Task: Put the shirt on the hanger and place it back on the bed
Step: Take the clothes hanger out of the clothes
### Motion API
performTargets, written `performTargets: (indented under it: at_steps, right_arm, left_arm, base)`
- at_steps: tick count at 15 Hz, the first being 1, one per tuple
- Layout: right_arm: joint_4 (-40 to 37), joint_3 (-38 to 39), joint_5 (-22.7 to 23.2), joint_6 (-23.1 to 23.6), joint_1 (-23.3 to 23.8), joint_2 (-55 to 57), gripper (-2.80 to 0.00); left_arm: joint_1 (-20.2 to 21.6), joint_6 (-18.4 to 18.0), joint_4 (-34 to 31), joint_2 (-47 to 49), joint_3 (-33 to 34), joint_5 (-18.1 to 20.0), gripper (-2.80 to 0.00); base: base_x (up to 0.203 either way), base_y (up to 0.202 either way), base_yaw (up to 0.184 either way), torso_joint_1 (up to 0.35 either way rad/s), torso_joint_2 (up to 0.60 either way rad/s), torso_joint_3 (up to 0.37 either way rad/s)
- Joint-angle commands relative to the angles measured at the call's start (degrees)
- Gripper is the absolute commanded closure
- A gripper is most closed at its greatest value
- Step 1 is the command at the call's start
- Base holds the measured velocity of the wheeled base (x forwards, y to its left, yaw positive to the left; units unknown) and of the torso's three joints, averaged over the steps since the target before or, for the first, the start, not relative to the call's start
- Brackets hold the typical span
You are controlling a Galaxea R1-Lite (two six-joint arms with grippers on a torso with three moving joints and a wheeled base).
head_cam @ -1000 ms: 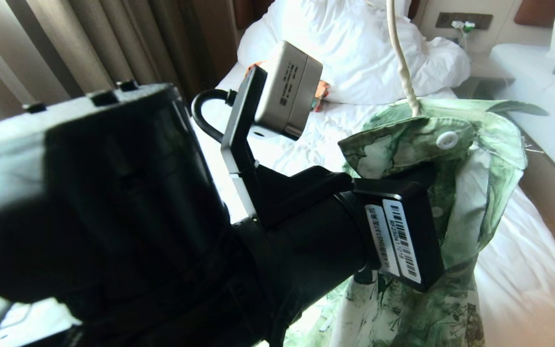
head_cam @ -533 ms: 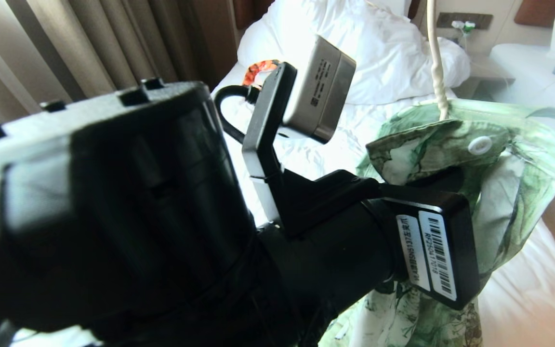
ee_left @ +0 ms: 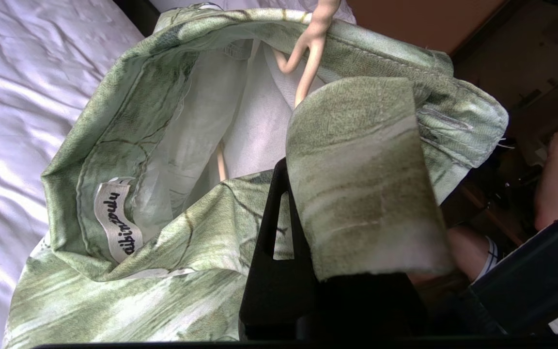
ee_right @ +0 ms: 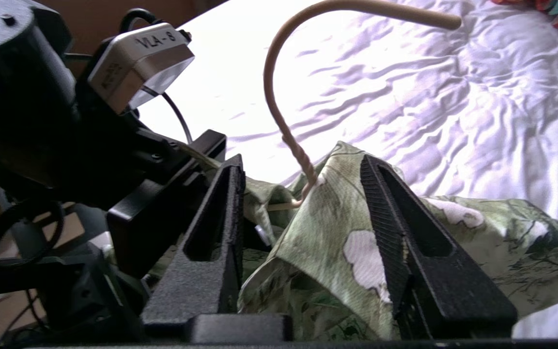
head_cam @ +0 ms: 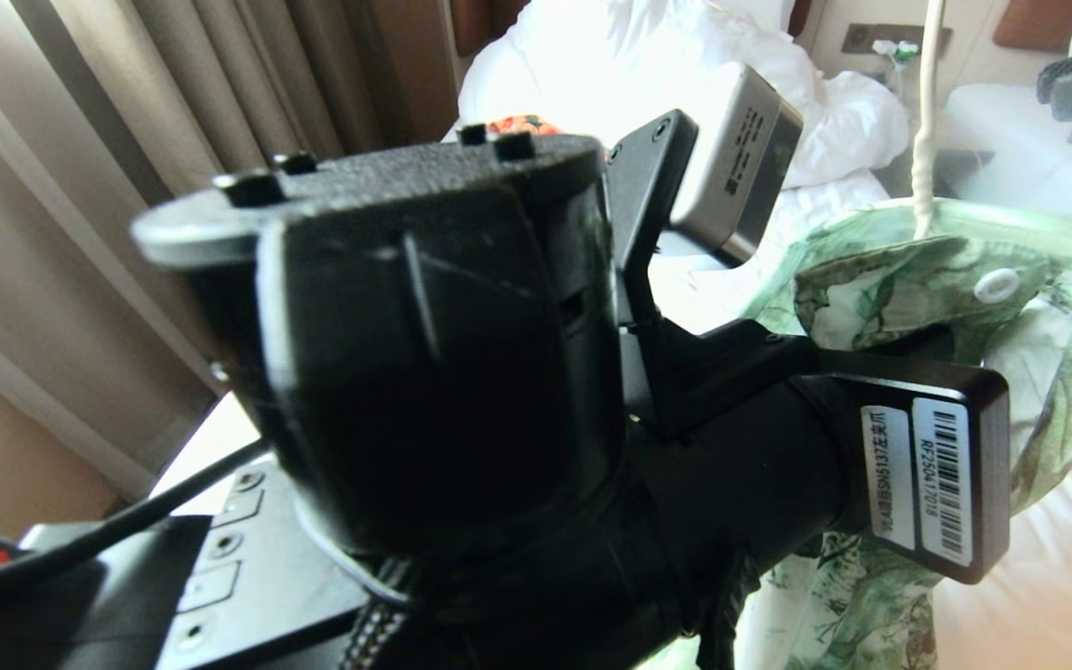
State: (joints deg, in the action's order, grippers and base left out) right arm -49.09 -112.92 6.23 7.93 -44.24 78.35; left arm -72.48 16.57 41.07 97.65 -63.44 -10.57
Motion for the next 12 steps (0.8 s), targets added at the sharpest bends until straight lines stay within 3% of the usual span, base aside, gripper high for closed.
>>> performTargets:
  at_steps: [1, 8, 9, 10, 12]
  right_arm:
    - [-0.09, 0.24, -1.96, 2.37, -0.31, 1.20, -2.80]
    - [0.21, 0.51, -4.39, 3.24, -2.17, 4.97, -2.80]
    - [0.21, 0.51, -4.51, 3.30, -2.17, 5.57, -0.58]
    - [0.44, 0.42, -5.17, 3.32, -2.20, 6.05, 0.00]
    - [1.83, 0.42, -8.46, 3.24, -3.72, 6.45, 0.00]
  left_arm:
    - [-0.38, 0.17, 0.24, 1.14, -0.57, -0.06, 0.00]
    - [-1.09, 0.13, 0.14, 1.33, -2.03, -0.18, 0.00]
    - [-1.09, 0.04, 0.06, 1.08, -2.03, -0.11, 0.00]
    - [-1.09, 0.04, 0.06, 0.94, -2.06, -0.06, 0.00]
    - [-1.34, -0.82, -0.63, 0.26, -2.38, -0.15, 0.00]
  base:
    - [0.000, 0.000, 0.000, 0.000, 0.00, 0.000]
    - [0.000, 0.000, 0.000, 0.000, 0.00, 0.000]
    - [0.000, 0.000, 0.000, 0.000, 0.00, 0.000]
    - [0.000, 0.000, 0.000, 0.000, 0.00, 0.000]
    - [0.000, 0.000, 0.000, 0.000, 0.00, 0.000]
